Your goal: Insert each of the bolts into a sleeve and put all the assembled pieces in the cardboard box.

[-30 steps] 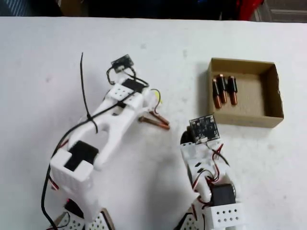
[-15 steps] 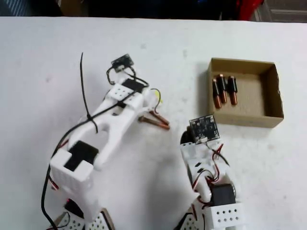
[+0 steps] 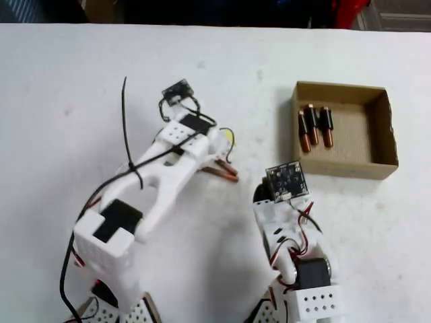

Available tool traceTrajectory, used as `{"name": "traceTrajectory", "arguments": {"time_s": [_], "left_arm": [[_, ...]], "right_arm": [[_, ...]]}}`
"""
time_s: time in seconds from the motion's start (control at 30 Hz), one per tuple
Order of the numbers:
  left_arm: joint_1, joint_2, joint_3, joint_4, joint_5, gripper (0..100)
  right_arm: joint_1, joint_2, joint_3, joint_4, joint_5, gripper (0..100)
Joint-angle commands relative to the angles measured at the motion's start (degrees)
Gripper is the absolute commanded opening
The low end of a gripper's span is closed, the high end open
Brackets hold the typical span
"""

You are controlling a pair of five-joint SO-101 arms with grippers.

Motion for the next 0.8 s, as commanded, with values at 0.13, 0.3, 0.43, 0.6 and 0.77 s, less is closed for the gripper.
{"name": "traceTrajectory", "arguments": {"time_s": [0.13,0.3,0.43,0.6,0.77], "left_arm": [[0.5,-0.2,-2.4,-0.6,-5.1,24],[0.4,-0.2,-2.4,-0.6,-5.1,24],[0.4,-0.2,-2.4,-0.6,-5.1,24],[0.4,-0.3,-1.2,-1.1,-6.9,24],[0.7,-0.3,-0.9,-2.3,-4.9,24]], "right_arm": [[0.1,-0.7,-0.4,-1.3,-0.1,1.6],[0.1,-0.7,-0.4,-1.3,-0.1,1.6],[0.1,-0.7,-0.4,-1.3,-0.1,1.6],[0.1,-0.7,-0.4,-1.3,-0.1,1.6],[0.1,-0.7,-0.4,-1.3,-0.1,1.6]]}}
